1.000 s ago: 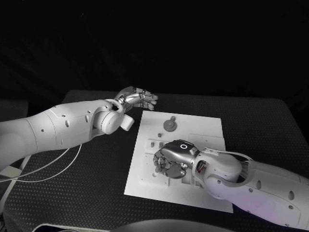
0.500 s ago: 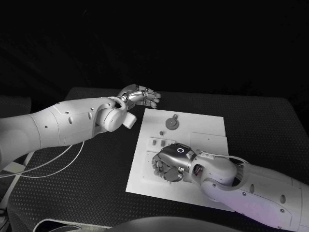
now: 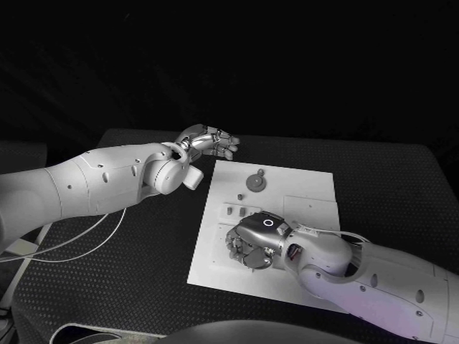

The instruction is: Assemble the parts on the task board

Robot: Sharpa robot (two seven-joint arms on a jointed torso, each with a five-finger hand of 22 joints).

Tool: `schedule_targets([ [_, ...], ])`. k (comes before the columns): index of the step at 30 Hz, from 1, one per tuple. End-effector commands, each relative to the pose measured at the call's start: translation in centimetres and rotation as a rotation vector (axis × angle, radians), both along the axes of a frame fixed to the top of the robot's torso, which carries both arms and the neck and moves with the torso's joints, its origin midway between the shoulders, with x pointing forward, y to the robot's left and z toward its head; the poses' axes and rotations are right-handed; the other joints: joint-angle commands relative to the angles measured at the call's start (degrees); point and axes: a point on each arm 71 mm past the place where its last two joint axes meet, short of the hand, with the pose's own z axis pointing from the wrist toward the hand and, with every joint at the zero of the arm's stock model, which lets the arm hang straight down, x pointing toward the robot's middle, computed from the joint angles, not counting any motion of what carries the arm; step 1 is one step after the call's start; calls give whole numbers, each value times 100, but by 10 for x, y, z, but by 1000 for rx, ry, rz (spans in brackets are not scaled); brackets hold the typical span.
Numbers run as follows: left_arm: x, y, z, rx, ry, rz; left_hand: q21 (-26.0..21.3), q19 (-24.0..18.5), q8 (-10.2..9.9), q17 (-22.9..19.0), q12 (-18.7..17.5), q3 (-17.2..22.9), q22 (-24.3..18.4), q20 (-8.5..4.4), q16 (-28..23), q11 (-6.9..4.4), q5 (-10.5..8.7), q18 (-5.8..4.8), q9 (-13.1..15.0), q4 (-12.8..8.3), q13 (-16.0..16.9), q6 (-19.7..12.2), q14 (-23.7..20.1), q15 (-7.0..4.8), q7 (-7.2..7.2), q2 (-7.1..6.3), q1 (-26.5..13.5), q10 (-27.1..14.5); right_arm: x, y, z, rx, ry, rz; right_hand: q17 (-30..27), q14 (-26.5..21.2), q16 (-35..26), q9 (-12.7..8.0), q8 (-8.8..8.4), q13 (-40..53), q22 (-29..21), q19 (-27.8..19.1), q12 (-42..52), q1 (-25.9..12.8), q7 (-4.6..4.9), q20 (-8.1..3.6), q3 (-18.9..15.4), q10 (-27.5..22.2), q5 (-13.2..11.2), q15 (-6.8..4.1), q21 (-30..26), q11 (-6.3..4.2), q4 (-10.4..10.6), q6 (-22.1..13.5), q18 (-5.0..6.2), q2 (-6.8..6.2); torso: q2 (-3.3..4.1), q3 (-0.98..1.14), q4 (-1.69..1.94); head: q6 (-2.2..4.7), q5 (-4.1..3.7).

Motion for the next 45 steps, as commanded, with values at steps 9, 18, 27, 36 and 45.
schedule_targets([
  [9,0,-2,1,-13,0,-15,-3,-27,25,15,1,-33,-11,28,-36,-25,-9,-6,-9,-1,-10,-32,9,23,-20,46,5,12,0,-1,0,0,-33,5,9,24,-27,237,103,17,49,34,6,42,-73,-13,2,11,21,-37,9,-15,18,101,66,8,-4,-4,4,-18,10],
  [18,0,-3,1,-13,0,-17,-3,-28,26,20,1,-34,-13,29,-41,-25,-9,-6,-11,-1,-11,-33,9,23,-20,46,4,12,1,0,0,-3,-33,4,11,25,-27,241,103,23,51,35,6,47,-74,-14,3,12,21,-38,9,-16,19,102,66,6,-2,-3,-1,-24,14],
  [27,0,-3,1,-13,2,-18,-2,-29,28,27,0,-35,-14,29,-46,-25,-9,-6,-13,-1,-12,-34,9,24,-20,45,2,11,2,0,-2,-15,-21,6,14,26,-28,245,102,30,53,36,5,48,-73,-14,2,12,21,-38,8,-16,20,102,66,4,0,-2,-1,-21,13],
  [36,0,-3,1,-13,3,-20,-2,-30,28,33,-1,-36,-16,30,-50,-24,-9,-6,-15,0,-13,-36,9,24,-20,44,0,10,2,0,-5,-31,-2,10,15,25,-29,249,100,35,54,35,3,45,-72,-13,2,10,21,-38,7,-16,21,101,66,7,0,2,1,-48,26],
  [45,0,-2,1,-12,5,-18,-2,-31,30,39,-1,-36,-18,30,-56,-24,-9,-6,-17,0,-14,-37,8,24,-19,44,-1,9,2,-1,-6,-33,-1,6,17,24,-30,252,98,41,55,34,2,44,-71,-13,1,9,21,-38,6,-16,20,99,66,10,-1,-2,2,-70,39],
])
